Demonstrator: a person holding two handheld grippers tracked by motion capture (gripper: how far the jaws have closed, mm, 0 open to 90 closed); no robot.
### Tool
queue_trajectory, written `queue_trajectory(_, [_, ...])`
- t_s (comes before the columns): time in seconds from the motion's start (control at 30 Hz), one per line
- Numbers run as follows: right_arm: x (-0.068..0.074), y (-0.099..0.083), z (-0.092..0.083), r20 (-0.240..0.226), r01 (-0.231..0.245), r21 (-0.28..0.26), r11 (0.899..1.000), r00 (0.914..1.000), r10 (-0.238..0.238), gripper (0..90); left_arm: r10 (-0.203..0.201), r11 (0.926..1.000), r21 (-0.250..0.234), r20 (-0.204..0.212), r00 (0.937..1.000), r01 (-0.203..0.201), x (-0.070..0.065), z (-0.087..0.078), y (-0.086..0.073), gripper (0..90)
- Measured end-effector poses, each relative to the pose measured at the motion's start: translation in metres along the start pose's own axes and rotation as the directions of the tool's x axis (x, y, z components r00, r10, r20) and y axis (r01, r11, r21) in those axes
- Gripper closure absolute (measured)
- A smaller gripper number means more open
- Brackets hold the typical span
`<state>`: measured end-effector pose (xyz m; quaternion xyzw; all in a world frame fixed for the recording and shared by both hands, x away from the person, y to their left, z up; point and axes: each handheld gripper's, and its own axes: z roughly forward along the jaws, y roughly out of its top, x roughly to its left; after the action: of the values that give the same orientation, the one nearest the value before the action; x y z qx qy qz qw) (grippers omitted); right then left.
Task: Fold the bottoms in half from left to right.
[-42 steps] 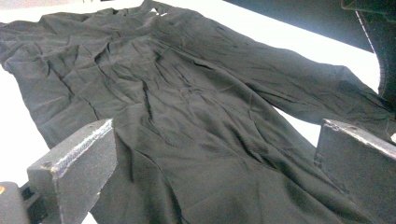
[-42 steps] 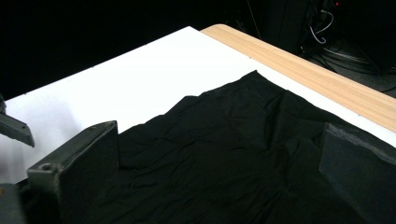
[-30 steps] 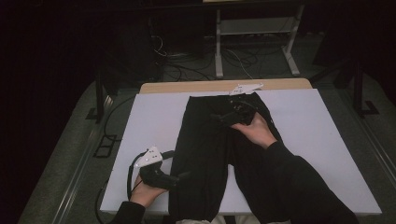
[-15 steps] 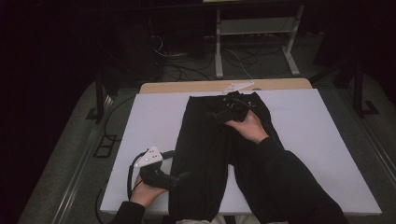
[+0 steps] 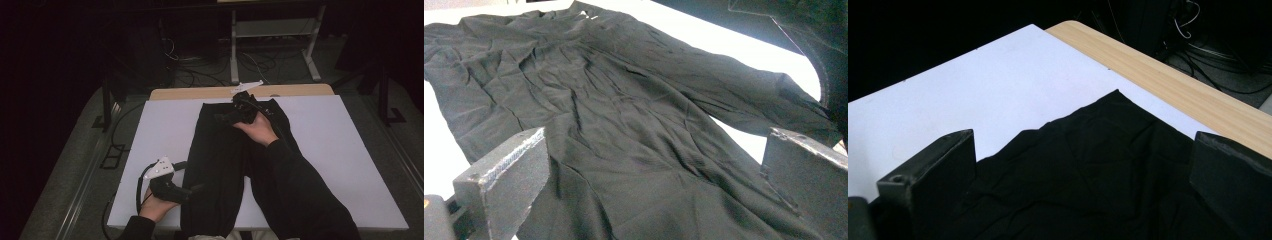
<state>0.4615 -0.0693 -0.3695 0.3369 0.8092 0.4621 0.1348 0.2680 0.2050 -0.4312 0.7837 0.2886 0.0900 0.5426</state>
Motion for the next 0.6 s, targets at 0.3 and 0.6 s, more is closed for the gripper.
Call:
queue_trajectory(0.3, [0.000, 0.010, 0.014, 0.010, 0.003, -0.008, 1.000, 1.0000, -0.002, 0.0, -0.001, 1.0000, -0.002, -0.001, 1.0000, 0.001, 0.000, 0.000, 0.000, 0.0])
queue_trajectory(0.6, [-0.002, 0.014, 0.027, 0.019, -0.004, 0.013, 1.000, 0.9998, 0.004, 0.0, -0.004, 1.0000, -0.005, 0.002, 1.0000, 0.004, 0.000, 0.000, 0.000, 0.0])
